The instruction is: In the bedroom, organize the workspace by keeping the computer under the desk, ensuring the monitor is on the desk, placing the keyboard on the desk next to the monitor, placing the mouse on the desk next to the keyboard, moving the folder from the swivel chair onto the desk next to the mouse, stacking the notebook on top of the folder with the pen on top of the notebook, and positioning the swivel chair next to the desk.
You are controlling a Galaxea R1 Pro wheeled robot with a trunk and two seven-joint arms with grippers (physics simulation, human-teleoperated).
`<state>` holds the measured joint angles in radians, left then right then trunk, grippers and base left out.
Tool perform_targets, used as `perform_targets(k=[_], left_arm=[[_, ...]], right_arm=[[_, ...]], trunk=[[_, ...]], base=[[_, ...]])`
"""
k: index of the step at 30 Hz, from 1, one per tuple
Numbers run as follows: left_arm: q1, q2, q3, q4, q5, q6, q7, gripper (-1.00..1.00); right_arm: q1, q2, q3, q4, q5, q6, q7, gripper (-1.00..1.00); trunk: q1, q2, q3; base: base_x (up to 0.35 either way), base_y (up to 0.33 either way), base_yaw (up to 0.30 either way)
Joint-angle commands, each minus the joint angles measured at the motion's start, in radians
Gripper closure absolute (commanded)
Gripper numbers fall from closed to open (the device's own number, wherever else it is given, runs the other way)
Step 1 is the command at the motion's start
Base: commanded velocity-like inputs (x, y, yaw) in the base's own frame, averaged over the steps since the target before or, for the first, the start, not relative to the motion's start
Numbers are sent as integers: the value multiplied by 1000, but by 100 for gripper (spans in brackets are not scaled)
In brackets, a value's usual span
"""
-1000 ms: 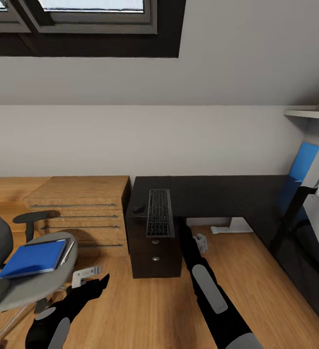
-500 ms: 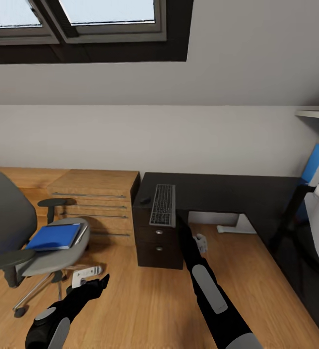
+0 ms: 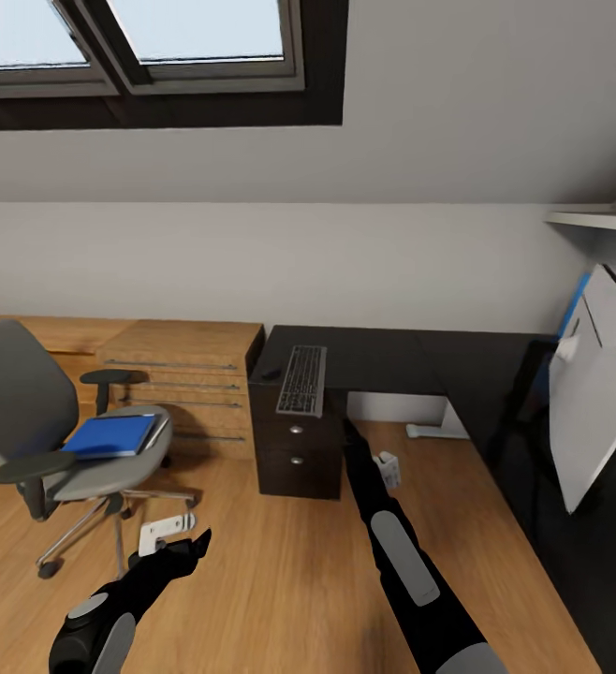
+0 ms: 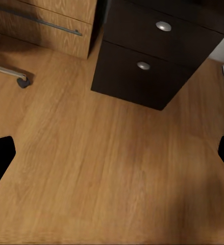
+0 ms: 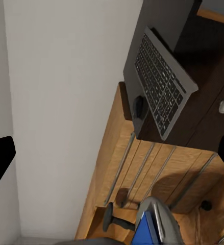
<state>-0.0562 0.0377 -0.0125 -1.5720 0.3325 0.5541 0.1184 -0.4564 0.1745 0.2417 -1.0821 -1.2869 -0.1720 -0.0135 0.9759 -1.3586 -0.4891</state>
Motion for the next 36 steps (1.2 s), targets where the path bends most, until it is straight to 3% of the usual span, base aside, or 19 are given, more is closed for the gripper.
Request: perform_targets(k=[1,36], left_arm=[[-1,1,-1,-2,11,4,9,-100],[-1,1,0,-2,12,4,9,-100]], right_arm=[[-1,0,2,-1,-9,-6,-2,-100],[-1,0,2,-5,-4,-10,4,-100]], trunk=[[-1,-1,-1],[-1,-1,-1]], base=[[-304,-113,0],[-325,-25,0]])
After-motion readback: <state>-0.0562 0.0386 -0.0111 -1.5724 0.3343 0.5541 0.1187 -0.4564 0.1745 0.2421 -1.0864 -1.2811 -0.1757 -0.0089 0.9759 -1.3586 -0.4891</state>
